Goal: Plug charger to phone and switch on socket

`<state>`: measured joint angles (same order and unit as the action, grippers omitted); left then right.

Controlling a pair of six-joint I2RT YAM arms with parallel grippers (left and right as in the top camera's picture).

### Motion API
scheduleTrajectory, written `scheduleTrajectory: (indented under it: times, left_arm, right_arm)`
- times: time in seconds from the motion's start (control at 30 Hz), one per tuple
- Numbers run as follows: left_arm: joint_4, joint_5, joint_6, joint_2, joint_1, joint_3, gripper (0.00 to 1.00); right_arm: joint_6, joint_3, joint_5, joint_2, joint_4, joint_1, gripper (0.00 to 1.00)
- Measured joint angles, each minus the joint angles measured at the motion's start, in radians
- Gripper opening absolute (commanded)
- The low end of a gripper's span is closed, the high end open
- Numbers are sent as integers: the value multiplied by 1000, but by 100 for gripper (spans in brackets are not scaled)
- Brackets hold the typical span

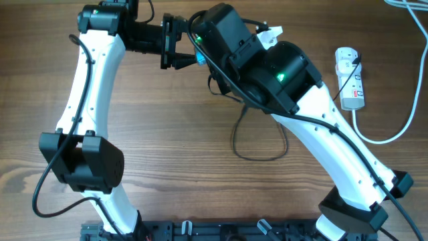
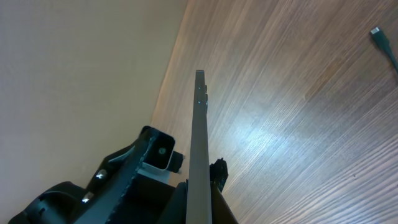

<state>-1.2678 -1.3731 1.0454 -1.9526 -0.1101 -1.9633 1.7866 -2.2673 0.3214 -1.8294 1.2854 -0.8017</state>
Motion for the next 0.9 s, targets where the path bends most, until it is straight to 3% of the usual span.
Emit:
scheduleTrajectory:
  times: [0.3,0.7,0.73,0.8,0.9]
  left_arm:
    - [-3,6,15,0,0,0,26]
    - [5,6,7,0,1,0,8]
    - [5,2,7,0,2,0,8]
    - [8,-5,8,0,6,0,4]
    - [1,6,14,0,5,0,4]
  right_arm:
    - [9,0,5,0,-28,1,5]
    - [56,0,2,0,-35,9,10]
    - [63,0,-1,0,-37,11,13]
    - [73,0,-7,0,-39,11,36]
    - [62,0,-14,0,-16,5,57]
